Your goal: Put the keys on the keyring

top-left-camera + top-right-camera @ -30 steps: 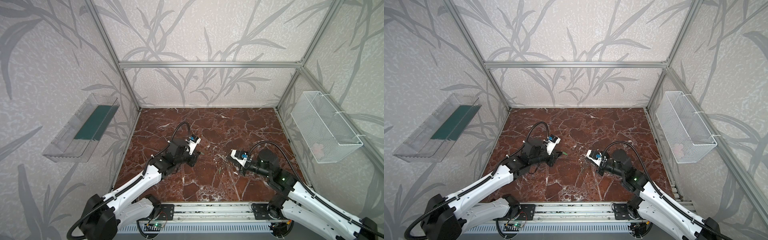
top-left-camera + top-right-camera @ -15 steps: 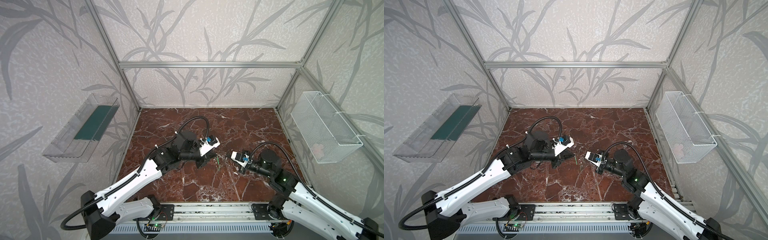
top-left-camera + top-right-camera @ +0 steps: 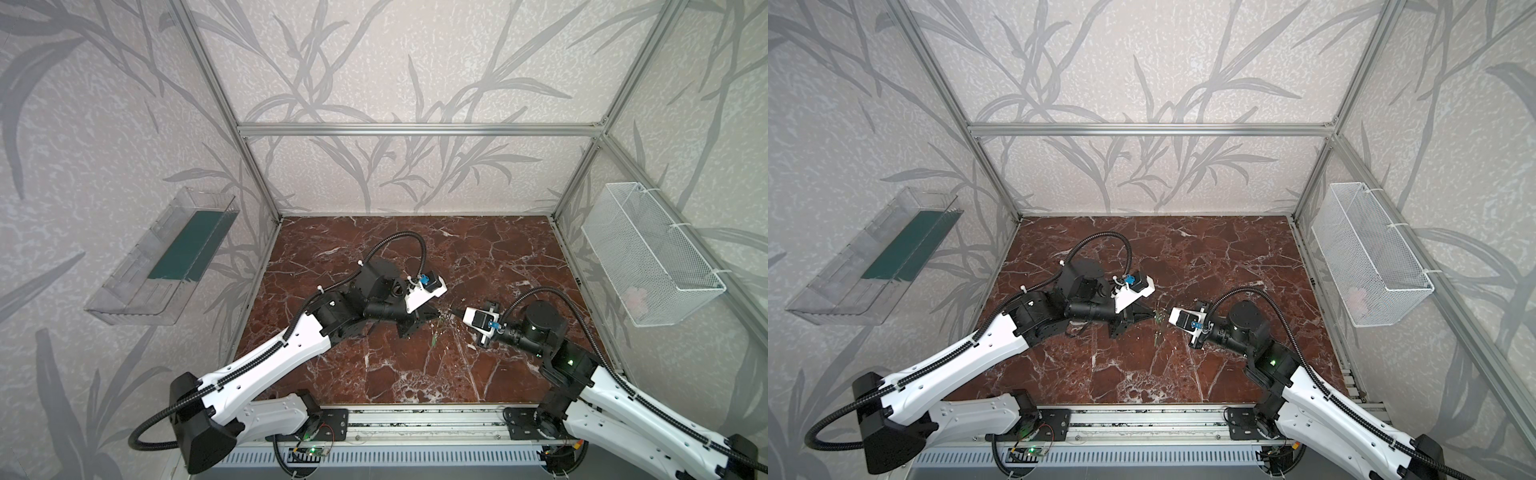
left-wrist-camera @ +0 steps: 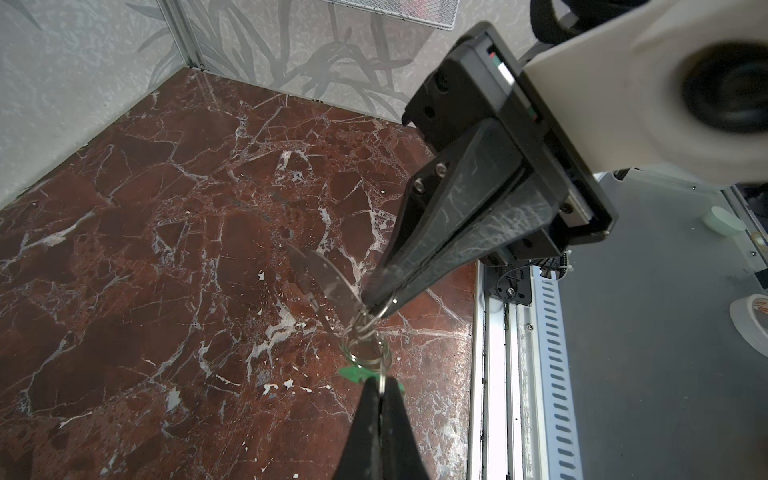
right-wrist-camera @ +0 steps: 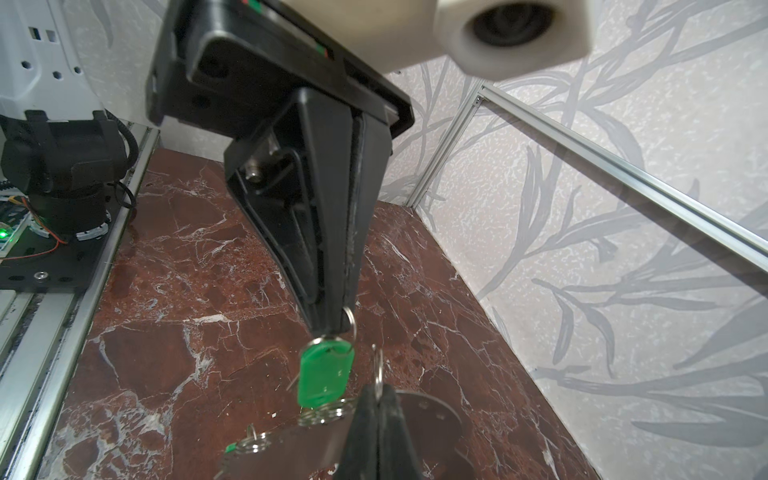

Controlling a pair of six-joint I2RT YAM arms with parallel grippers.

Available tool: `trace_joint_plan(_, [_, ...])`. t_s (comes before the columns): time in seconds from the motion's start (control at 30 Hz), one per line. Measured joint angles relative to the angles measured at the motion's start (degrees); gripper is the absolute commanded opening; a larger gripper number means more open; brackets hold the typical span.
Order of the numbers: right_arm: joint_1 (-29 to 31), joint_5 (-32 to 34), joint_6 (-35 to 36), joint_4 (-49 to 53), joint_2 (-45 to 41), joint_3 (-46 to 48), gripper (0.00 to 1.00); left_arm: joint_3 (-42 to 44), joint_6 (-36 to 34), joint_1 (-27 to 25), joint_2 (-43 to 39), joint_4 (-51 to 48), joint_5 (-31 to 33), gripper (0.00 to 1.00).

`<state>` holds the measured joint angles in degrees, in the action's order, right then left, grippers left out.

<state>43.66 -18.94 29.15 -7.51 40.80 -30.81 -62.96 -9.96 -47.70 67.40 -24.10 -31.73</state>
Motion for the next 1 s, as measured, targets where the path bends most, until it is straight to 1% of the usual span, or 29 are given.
trace_joint_plan(0.5, [0.66, -0.11, 1.22, 0.04, -0.35, 0.00, 0.00, -0.11, 1.40, -0.24, 0.26, 1.01, -0.68, 0.00])
trace_joint_plan(1.0, [0.92, -0.15, 4.26, 0.70, -2.05, 0.00, 0.00, -0.11, 2.93, -0.24, 0.24, 1.73, -2.27, 0.00])
